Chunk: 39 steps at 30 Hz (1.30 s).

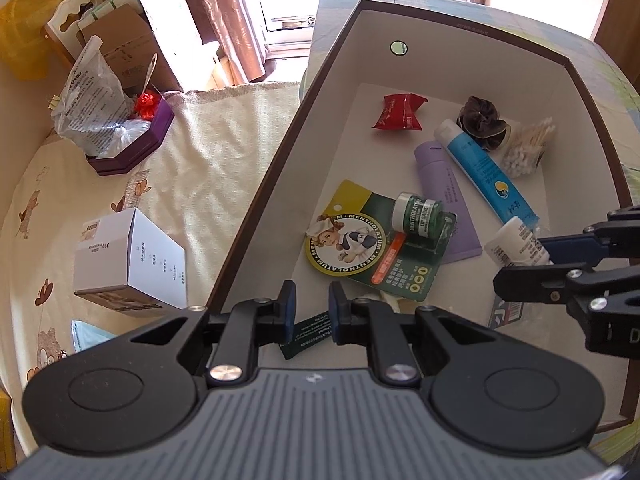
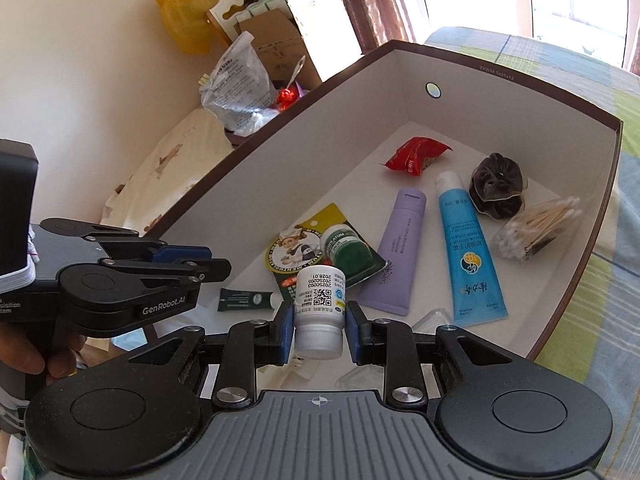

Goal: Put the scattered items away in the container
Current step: 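Open the left gripper to drop the green tube while the right gripper releases the pill bottle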

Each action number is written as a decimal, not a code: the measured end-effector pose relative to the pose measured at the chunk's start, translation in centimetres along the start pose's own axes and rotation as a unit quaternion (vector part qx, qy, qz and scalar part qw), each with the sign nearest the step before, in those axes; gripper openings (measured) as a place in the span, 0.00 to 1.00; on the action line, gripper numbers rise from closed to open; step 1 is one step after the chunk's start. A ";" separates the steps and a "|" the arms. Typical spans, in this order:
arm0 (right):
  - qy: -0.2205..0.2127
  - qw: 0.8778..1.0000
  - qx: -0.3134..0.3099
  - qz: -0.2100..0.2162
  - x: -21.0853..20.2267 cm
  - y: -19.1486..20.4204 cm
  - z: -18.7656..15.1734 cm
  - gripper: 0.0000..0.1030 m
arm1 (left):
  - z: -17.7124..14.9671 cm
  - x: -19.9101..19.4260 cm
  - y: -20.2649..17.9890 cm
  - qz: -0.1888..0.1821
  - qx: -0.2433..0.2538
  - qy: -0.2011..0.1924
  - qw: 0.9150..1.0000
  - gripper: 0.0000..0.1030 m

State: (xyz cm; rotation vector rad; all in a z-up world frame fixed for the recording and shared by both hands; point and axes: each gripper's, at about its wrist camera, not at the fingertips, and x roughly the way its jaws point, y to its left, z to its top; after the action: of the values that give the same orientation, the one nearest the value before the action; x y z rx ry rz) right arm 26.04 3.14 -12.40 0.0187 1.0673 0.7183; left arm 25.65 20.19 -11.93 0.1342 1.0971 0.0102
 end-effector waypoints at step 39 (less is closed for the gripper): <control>0.017 0.995 -0.087 -0.049 -1.2 0.5 -0.1 0.73 | -0.4 0.2 -0.8 0.000 0.013 0.007 1.000 0.29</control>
State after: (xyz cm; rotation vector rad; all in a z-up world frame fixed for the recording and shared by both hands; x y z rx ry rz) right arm 25.37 2.79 -11.30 -0.1945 1.0270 0.7228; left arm 25.35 19.42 -12.42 0.1575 1.1110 -0.0031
